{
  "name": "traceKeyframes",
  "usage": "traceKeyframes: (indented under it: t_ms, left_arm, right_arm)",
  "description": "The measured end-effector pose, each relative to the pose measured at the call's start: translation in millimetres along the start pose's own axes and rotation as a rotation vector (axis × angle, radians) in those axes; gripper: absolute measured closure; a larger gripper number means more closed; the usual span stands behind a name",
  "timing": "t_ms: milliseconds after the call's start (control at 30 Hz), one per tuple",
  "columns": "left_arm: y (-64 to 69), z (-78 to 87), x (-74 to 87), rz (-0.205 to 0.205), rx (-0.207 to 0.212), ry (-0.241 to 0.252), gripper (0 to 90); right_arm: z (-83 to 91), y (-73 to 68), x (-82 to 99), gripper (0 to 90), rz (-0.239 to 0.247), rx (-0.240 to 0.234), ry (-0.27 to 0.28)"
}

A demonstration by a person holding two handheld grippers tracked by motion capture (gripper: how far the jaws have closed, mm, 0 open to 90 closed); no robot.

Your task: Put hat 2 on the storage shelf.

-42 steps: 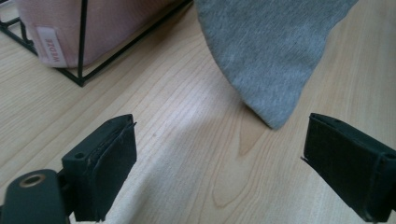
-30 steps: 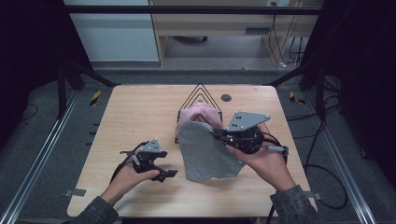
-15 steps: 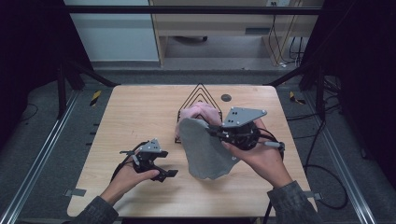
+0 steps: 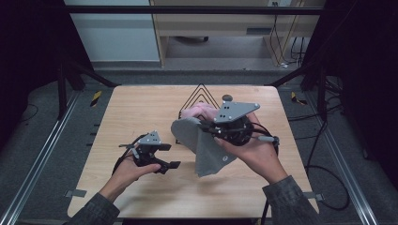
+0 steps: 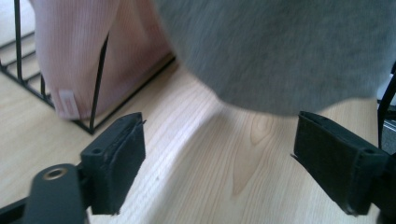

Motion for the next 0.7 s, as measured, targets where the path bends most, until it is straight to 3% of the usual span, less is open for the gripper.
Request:
traceKeyframes:
  t_ms: [267, 367, 433, 567, 700]
  left_arm:
    - [-10.2, 2.4, -16.7, -0.012, -0.013, 0.022, 27.9]
    - [-14.4, 3.8, -22.7, -0.032, -0.052, 0.045, 35.2]
    - [-16.4, 3.2, -25.3, -0.020, -0.037, 0.054, 39.4]
    - [-15.9, -2.8, -29.6, -0.040, -0.026, 0.047, 47.2]
    - [-12.9, -8.3, -33.4, -0.060, -0.012, 0.046, 62.1]
  right_arm:
    - [-4.0, -1.0, -5.2, 87.0, 0.007, -0.007, 0.003]
    - [-5.2, -1.3, -5.1, 87.0, 0.005, -0.006, 0.002]
    - [-5.9, -1.6, -5.0, 87.0, 0.005, -0.007, 0.000]
    - [-6.4, -0.2, -3.3, 87.0, 0.000, -0.007, -0.003]
    - [-6.8, 1.0, 0.8, 87.0, -0.007, -0.006, -0.008]
Point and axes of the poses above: each handheld gripper's, and its own axes: z roughly backward along the jaws, x roughly out of its underside, y roughly to its right, the point moved 4 cm from there along -z, roughly forward along the jaws, and after that the axes turned 10 degrees about -x, right-handed, at the moved point
